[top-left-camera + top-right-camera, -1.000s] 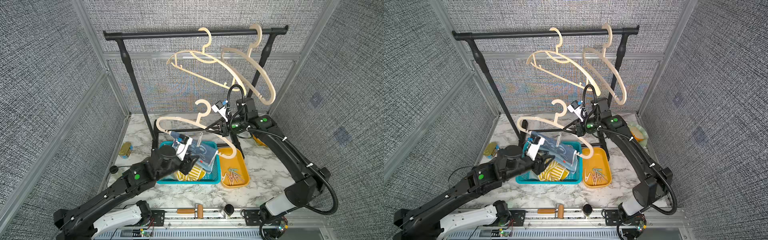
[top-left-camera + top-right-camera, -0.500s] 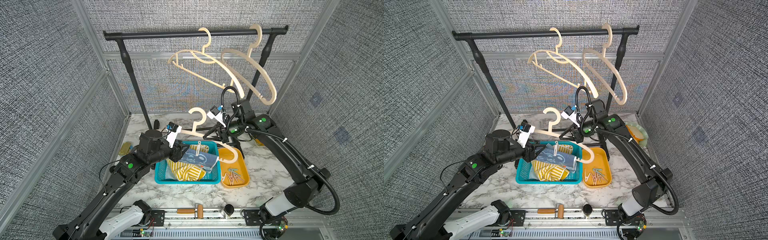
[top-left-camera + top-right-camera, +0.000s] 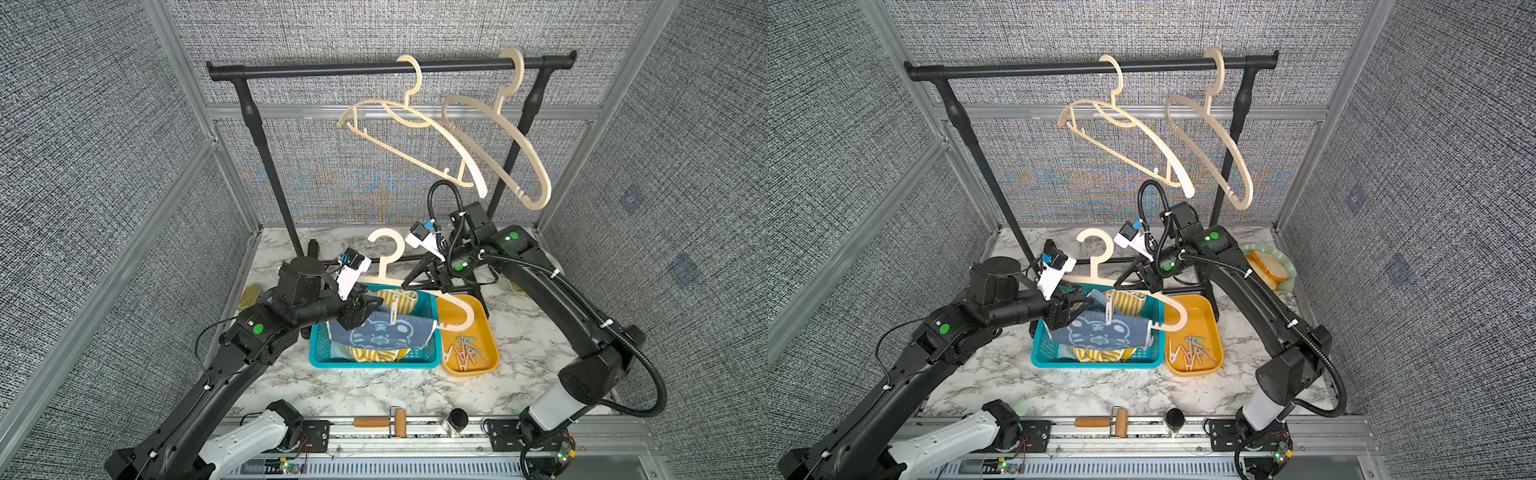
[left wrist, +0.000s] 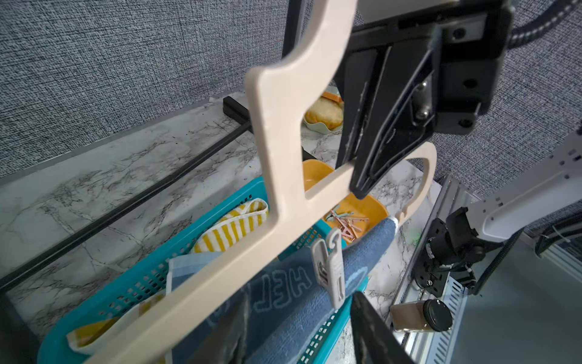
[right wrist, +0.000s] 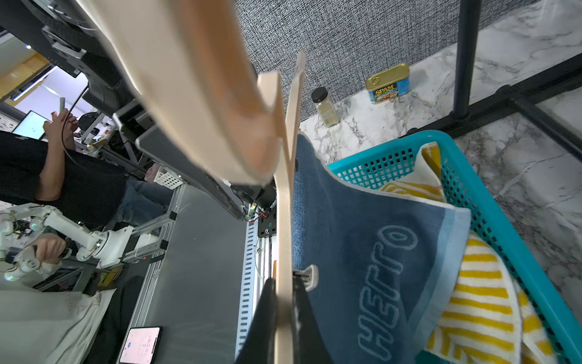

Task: Remove the clothespins securing towels to the hanger
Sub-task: Remove the clothespin from the hanger.

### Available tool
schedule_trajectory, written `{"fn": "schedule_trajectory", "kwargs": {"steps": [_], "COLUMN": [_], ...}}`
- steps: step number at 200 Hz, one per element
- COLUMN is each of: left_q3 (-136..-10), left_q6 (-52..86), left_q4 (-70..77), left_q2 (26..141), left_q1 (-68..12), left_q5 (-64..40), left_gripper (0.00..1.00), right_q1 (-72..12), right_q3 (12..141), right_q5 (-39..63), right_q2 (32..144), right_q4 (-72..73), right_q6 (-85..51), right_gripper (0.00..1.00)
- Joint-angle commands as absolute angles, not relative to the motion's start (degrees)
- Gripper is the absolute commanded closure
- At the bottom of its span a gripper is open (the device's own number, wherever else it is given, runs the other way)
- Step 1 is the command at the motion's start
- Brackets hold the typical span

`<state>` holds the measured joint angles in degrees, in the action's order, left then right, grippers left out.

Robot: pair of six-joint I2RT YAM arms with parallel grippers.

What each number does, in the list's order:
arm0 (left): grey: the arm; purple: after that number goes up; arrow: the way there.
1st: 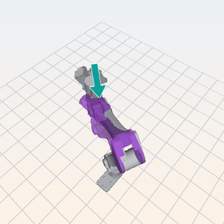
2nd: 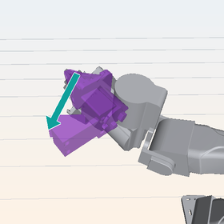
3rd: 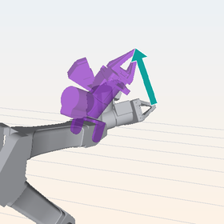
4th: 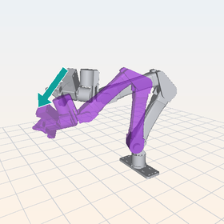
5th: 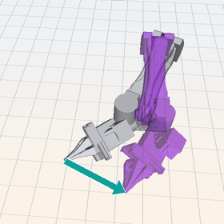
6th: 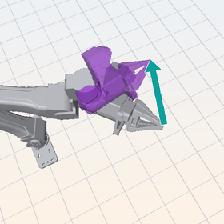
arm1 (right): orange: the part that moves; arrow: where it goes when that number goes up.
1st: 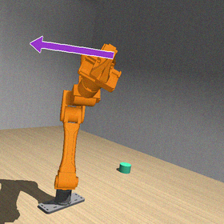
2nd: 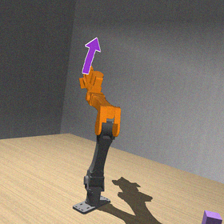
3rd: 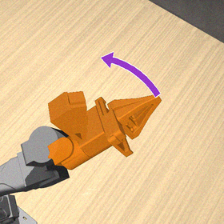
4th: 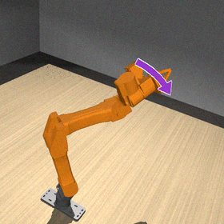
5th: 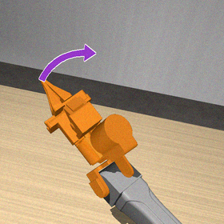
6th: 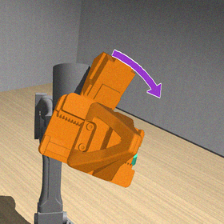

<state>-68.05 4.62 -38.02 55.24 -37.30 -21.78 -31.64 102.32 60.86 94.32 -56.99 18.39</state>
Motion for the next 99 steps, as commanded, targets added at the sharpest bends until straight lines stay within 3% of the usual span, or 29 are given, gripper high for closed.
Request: {"fn": "schedule_trajectory", "kwargs": {"steps": [1,99], "left_q3": [-66.6,-59.4], "left_q6": [2.8,2.9], "left_q4": [-36.9,-28.6], "left_q2": [55.2,55.8], "left_q1": [-37.1,-37.0], "left_q5": [-28.0,-32.5], "left_gripper": [0.46,0.44], "right_q1": [-31.7,-31.7], "right_q3": [102.6,104.0], "right_q5": [66.1,70.3], "right_q2": [94.5,96.6], "right_q4": [-58.4,-58.2], "right_q6": [21.8,22.6], "right_gripper": [1.00,1.00]}}
